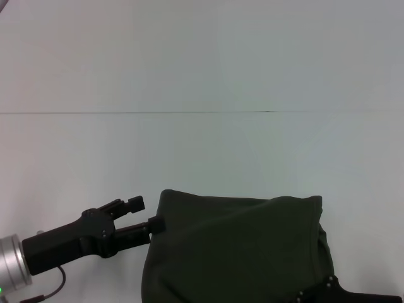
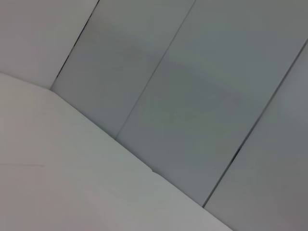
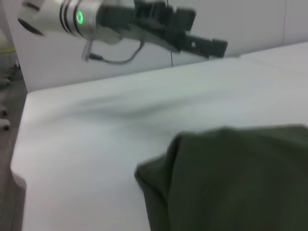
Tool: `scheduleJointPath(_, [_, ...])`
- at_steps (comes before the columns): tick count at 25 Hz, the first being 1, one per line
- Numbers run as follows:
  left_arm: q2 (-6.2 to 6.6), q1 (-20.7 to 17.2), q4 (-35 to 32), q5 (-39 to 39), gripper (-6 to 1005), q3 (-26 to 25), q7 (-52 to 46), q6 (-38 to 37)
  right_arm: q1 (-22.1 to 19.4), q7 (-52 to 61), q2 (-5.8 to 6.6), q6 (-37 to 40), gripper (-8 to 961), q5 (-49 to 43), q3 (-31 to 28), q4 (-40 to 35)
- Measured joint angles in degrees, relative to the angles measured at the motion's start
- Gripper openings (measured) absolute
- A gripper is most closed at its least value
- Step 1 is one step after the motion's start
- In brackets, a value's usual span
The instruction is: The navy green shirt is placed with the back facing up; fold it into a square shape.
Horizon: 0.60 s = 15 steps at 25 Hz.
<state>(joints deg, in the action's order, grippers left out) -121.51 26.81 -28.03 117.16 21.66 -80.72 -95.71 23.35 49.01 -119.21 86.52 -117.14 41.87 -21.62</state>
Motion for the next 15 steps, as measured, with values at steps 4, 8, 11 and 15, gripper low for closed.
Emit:
scheduleJointPath(4, [0.24, 0.07, -0.03, 0.07, 933, 0.29, -3.43, 0.42, -0.05, 1.17, 0.32, 4.83, 4, 0.12, -4.79, -0.39])
scheduleJointPath(8, [1.83, 1.34, -0.47, 0.10, 933, 2.84, -17.96, 2.60, 0.41, 5.18, 0.51, 9.11, 7, 0.20, -11.86, -1.29])
scheduleJointPath(11, [3.94, 3.11, -0.47, 0.09, 932, 7.88, -32.97, 6.58, 0.92, 7.96, 0.51, 9.28, 9, -0.03, -12.34, -2.30])
scheduleJointPath(15, [7.03, 5.57, -0.10, 0.09, 931, 16.05, -50.13, 12.99, 1.04, 6.95, -0.18, 8.46, 171, -1.82, -10.11, -4.00])
